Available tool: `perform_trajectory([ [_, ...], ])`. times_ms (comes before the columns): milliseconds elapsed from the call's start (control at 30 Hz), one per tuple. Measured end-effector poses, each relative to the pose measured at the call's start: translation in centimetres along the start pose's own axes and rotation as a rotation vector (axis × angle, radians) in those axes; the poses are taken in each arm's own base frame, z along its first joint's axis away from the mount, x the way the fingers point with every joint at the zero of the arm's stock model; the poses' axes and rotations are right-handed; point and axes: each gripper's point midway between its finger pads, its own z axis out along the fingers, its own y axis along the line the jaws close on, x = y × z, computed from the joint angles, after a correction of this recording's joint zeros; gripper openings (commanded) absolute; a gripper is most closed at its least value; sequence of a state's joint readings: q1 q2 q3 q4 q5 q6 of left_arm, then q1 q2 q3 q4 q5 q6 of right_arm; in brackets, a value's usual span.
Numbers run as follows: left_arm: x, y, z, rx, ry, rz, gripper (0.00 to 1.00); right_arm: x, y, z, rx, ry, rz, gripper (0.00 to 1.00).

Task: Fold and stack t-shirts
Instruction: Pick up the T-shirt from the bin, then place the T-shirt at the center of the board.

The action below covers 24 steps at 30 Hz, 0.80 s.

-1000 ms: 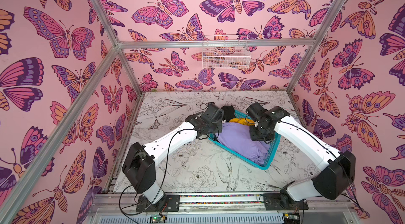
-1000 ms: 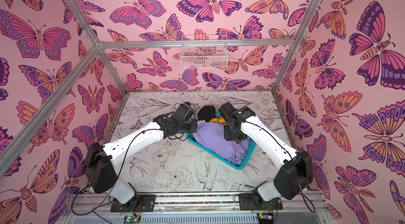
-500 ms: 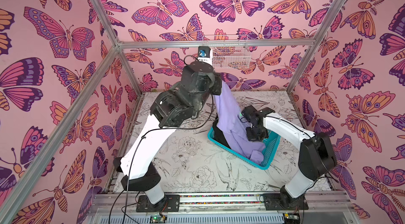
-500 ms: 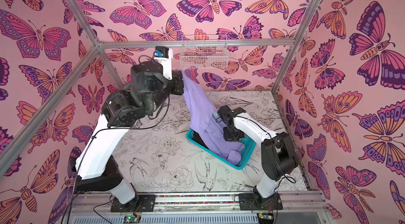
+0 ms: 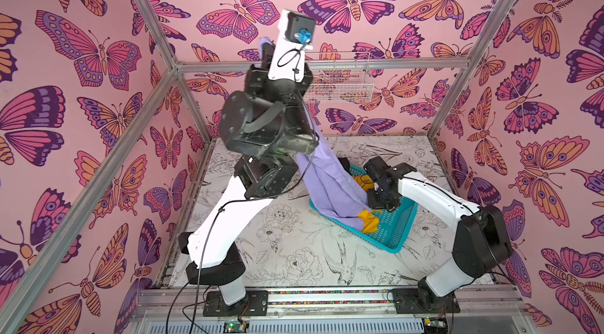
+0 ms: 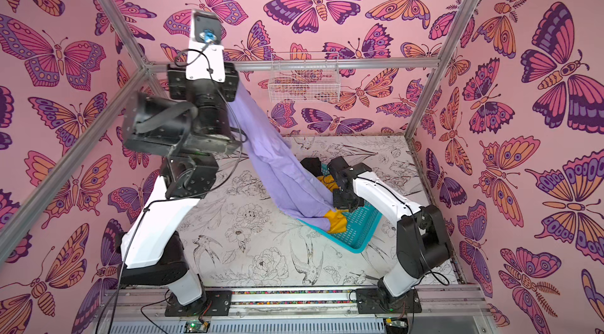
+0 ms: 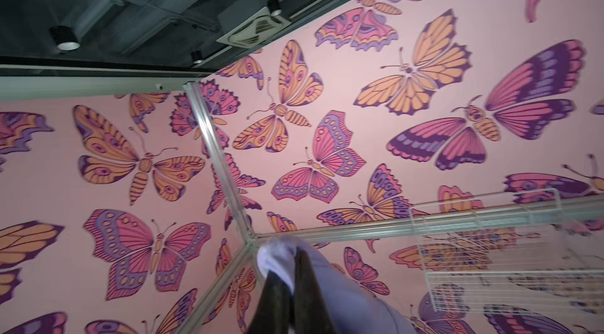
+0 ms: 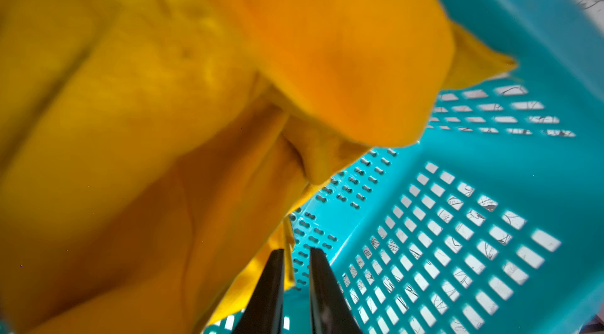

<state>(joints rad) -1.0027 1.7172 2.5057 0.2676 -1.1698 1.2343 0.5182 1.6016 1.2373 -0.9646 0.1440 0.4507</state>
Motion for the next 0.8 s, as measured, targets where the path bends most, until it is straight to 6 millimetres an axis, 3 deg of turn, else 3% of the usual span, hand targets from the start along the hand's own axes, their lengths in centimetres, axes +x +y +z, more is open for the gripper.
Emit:
perform_trajectory([
  [133, 2.9, 5.7, 1.8, -0.188, 0.105, 0.065, 0.01, 0.2, 0.0, -0.2, -0.009, -0.004, -0.006, 0.20],
  [200, 5.2, 7.0, 2.2, -0.254, 0.177, 0.108, 0.02, 0.2, 0.0, -0.1, -0.009, 0.000, -0.009, 0.19],
  [267, 8.3, 6.7, 2.0, -0.276, 0.253, 0.163, 0.02, 0.2, 0.0, -0.1, -0.006, 0.004, -0.014, 0.19],
  [400, 16.5, 2.2, -0.1, -0.239, 0.392, 0.274, 0.00, -1.3, 0.5, -0.8, -0.002, -0.006, -0.029, 0.18],
  [500, 21.8, -3.8, -3.5, -0.149, 0.416, 0.360, 0.00, -3.4, 1.1, -2.3, -0.013, -0.052, -0.035, 0.18],
  [533, 22.6, -5.7, -4.6, -0.114, 0.410, 0.378, 0.10, -4.0, 1.3, -2.8, -0.017, -0.068, -0.039, 0.19],
  [600, 23.5, -10.5, -7.4, -0.015, 0.371, 0.408, 0.43, -5.4, 1.7, -4.0, -0.025, -0.099, -0.044, 0.25],
  [633, 23.5, -11.9, -8.3, 0.015, 0.355, 0.401, 0.53, -6.0, 1.8, -4.4, -0.028, -0.112, -0.046, 0.30],
  [667, 23.4, -13.4, -9.4, 0.046, 0.338, 0.389, 0.71, -6.5, 2.0, -4.7, -0.031, -0.123, -0.049, 0.33],
  [800, 22.9, -15.2, -10.4, 0.059, 0.322, 0.302, 0.90, -7.3, 2.3, -5.0, -0.038, -0.135, -0.056, 0.40],
])
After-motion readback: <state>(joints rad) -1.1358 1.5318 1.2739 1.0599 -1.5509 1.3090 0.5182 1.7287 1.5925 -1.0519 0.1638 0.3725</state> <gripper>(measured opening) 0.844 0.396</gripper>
